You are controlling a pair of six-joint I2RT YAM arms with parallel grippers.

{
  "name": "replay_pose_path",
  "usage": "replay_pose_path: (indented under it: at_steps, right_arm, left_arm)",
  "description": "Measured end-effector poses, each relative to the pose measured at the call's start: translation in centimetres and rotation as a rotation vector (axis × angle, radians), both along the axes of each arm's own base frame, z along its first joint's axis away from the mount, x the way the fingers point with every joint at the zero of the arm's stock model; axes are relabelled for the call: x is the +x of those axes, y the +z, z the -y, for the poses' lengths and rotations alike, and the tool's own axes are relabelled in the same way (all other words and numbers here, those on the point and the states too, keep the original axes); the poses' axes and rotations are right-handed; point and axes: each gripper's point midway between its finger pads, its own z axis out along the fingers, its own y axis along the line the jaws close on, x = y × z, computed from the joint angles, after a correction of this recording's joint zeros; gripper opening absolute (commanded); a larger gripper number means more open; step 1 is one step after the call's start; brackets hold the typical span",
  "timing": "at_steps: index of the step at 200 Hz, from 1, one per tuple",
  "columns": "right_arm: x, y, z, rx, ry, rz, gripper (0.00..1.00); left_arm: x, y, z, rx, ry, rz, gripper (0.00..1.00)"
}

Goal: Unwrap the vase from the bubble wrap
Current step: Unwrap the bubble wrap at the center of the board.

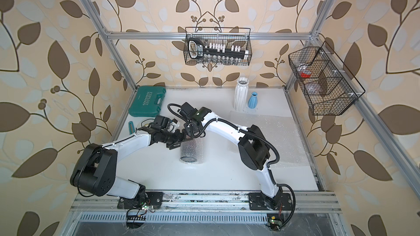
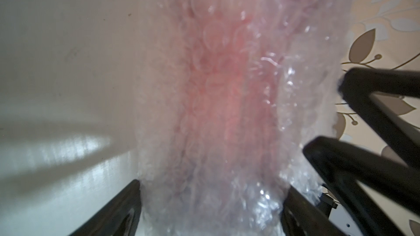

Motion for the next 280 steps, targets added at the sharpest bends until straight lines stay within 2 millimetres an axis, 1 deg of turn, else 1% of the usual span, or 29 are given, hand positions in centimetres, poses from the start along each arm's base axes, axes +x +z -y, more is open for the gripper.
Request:
replay_pose_path:
  at_steps: [32, 62, 89, 113, 176, 190, 211, 237, 245, 255, 280]
  right_arm:
    - [0.7, -0.4, 0.4, -0.043, -0.023, 0.016, 0.44]
    - [1.2, -0.8, 1.1, -0.095, -0.047, 0.031, 0.43]
    - [1.5, -0.6, 2.0, -0.139, -0.066, 0.051, 0.43]
    - [1.8, -0.4, 2.4, -0.163, -0.078, 0.067, 0.43]
    - [2.1, -1.5, 1.8, -0.217, -0.076, 0.087, 0.47]
    - [2.1, -1.4, 1.7, -0.226, -0.075, 0.099, 0.46]
    - [2.2, -1.2, 1.5, -0.232, -0.076, 0.114, 0.4]
    - [2.3, -1.2, 1.5, -0.241, -0.075, 0.125, 0.19]
    - [2.4, -1.2, 1.5, -0.242, -0.078, 0.129, 0.14]
    - [2.5, -1.2, 1.4, -0.238, -0.083, 0.133, 0.1]
    - [2.7, -1.1, 1.3, -0.236, -0.083, 0.145, 0.04]
  left_arm:
    - [0.0, 0.0, 0.0, 0.0, 0.0, 0.0, 0.91]
    - [0.0, 0.0, 0.0, 0.0, 0.0, 0.0, 0.91]
    - [0.0, 0.0, 0.0, 0.0, 0.0, -0.001, 0.91]
    - [0.0, 0.0, 0.0, 0.0, -0.001, -0.001, 0.91]
    - [0.0, 0.0, 0.0, 0.0, -0.001, -0.001, 0.91]
    - [0.0, 0.0, 0.0, 0.0, 0.0, -0.001, 0.91]
    - [0.0, 0.0, 0.0, 0.0, -0.001, -0.001, 0.91]
    - [0.0, 0.0, 0.0, 0.0, -0.001, -0.001, 0.91]
    - [0.0, 0.0, 0.0, 0.0, -0.001, -0.001, 0.91]
    - [0.0, 0.0, 0.0, 0.0, -0.001, -0.001, 0.91]
    - [0.0, 0.0, 0.0, 0.001, 0.0, -0.001, 0.91]
